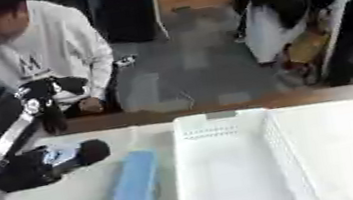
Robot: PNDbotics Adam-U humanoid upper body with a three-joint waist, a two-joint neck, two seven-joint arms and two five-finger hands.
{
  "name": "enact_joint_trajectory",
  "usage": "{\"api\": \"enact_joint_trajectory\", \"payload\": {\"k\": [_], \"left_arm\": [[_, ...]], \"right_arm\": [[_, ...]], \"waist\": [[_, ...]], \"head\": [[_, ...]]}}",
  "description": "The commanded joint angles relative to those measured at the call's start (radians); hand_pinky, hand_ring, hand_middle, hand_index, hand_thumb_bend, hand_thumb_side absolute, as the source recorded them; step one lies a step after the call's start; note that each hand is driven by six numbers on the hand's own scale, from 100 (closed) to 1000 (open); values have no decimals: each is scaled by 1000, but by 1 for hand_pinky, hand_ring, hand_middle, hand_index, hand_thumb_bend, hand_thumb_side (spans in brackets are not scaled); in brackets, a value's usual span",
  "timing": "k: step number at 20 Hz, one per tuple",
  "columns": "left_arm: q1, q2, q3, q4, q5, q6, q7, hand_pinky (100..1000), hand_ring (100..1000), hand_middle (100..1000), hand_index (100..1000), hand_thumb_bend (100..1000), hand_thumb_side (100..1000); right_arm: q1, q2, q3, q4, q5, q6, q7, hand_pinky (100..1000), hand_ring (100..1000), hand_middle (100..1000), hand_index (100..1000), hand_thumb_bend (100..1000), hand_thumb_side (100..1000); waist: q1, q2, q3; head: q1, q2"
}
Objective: Pick up objects on the table and place them in the box.
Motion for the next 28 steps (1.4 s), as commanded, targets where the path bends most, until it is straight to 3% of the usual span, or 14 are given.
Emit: {"api": "enact_joint_trajectory", "payload": {"k": [1,10,16,23,28], "left_arm": [[-13,9,14,-14,-6,-1,-7,403,417,740,886,967,996],[-13,9,14,-14,-17,-1,-20,404,418,742,887,968,1000],[3,50,5,-5,-57,-1,-87,412,443,765,899,1000,1000],[-2,192,-30,91,-145,-58,-227,190,458,767,890,1000,1000],[-22,240,-53,172,-191,-92,-314,129,457,768,876,1000,1000]], "right_arm": [[-1,-22,-3,-16,2,-296,-305,100,335,383,516,206,234],[1,-21,-2,-16,5,-296,-305,100,335,384,516,203,240],[6,-24,-22,-16,-28,-296,-305,100,332,381,511,113,323],[38,-50,-42,-16,-70,-296,-305,100,328,376,509,100,340],[49,-62,-43,-16,-83,-296,-305,100,327,375,509,100,342]], "waist": [[4,-7,2],[4,-7,3],[15,-12,-12],[39,-41,-14],[48,-56,-16]], "head": [[5,0],[13,4],[57,0],[64,31],[61,43]]}}
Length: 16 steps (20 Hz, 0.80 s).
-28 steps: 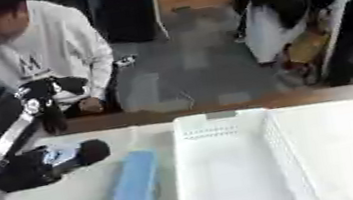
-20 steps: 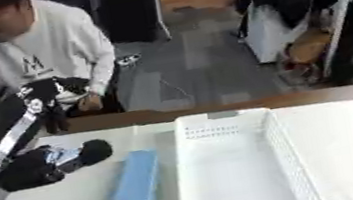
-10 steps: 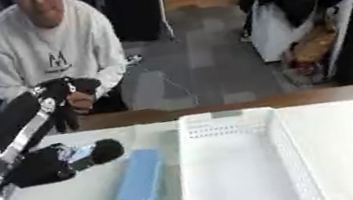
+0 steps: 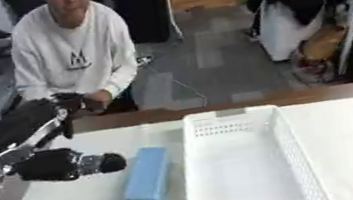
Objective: Pick up objects on the table and place them in the box.
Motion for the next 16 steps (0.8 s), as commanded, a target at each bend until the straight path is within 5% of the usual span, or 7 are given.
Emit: {"api": "enact_joint_trajectory", "payload": {"k": [1,16], "left_arm": [[-31,56,-10,38,-25,-19,-50,100,451,763,854,1000,1000],[-210,164,-145,281,-73,-162,-223,100,360,718,768,1000,1000]], "right_arm": [[8,-28,-9,-16,-11,-296,-305,100,326,375,509,100,343],[34,-41,8,-16,-9,-296,-305,100,323,374,508,100,347]], "waist": [[5,-13,-2],[20,-39,-5]], "head": [[4,9],[-2,39]]}}
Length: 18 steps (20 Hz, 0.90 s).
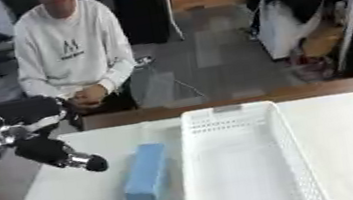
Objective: Pick up objects on the table and place them in the box.
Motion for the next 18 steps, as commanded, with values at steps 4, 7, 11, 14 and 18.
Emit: {"api": "enact_joint_trajectory", "payload": {"k": [4,7,11,14,18], "left_arm": [[-36,54,-20,49,30,-51,-20,100,427,745,809,1000,1000],[-30,93,-39,31,129,-151,19,324,607,832,887,1000,1000],[-40,187,-78,17,183,-412,153,706,846,946,975,886,757],[-70,224,-103,38,102,-581,293,812,914,986,996,849,661],[-115,241,-129,69,-41,-752,516,870,946,990,991,790,612]], "right_arm": [[1,-27,-2,-16,-5,-296,-305,100,323,373,508,100,347],[1,-29,-5,-16,-8,-296,-305,100,322,373,508,100,347],[3,-31,-5,-16,-7,-296,-305,100,321,372,508,100,348],[4,-32,-4,-16,-6,-296,-305,100,321,372,509,100,348],[5,-33,-3,-16,-6,-296,-305,100,321,372,509,100,349]], "waist": [[3,-10,-4],[5,-9,-5],[8,-9,-7],[10,-8,-9],[12,-8,-9]], "head": [[-2,4],[-9,2],[-12,4],[-9,7],[-7,9]]}}
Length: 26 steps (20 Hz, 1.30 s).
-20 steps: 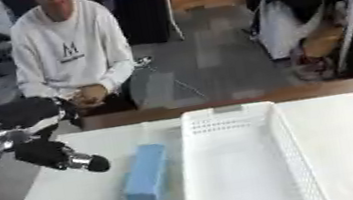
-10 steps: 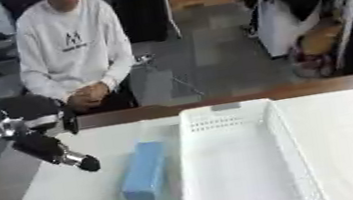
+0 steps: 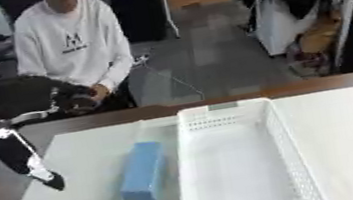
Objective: Pick up objects on the table and place them in the box.
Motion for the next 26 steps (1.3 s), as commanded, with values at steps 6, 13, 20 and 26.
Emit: {"api": "enact_joint_trajectory", "payload": {"k": [6,13,20,26], "left_arm": [[-80,45,-95,25,-333,-183,366,922,973,981,971,755,567],[-116,12,-172,113,-694,-184,848,899,941,954,934,752,539],[-162,-44,-203,262,-1078,-184,1261,873,917,935,939,766,523],[-200,-79,-224,268,-1120,-184,1283,871,919,939,946,770,514]], "right_arm": [[3,-28,-2,-16,-6,-296,-305,100,320,371,509,100,350],[-8,-26,7,-16,-9,-296,-305,100,318,369,510,100,353],[-24,-18,14,-16,-9,-296,-305,100,315,368,511,100,359],[-34,-5,22,-16,1,-296,-305,100,312,367,512,100,362]], "waist": [[4,-6,-5],[4,7,-11],[1,28,-15],[-1,45,-14]], "head": [[-2,-2],[8,-15],[11,-46],[-1,-69]]}}
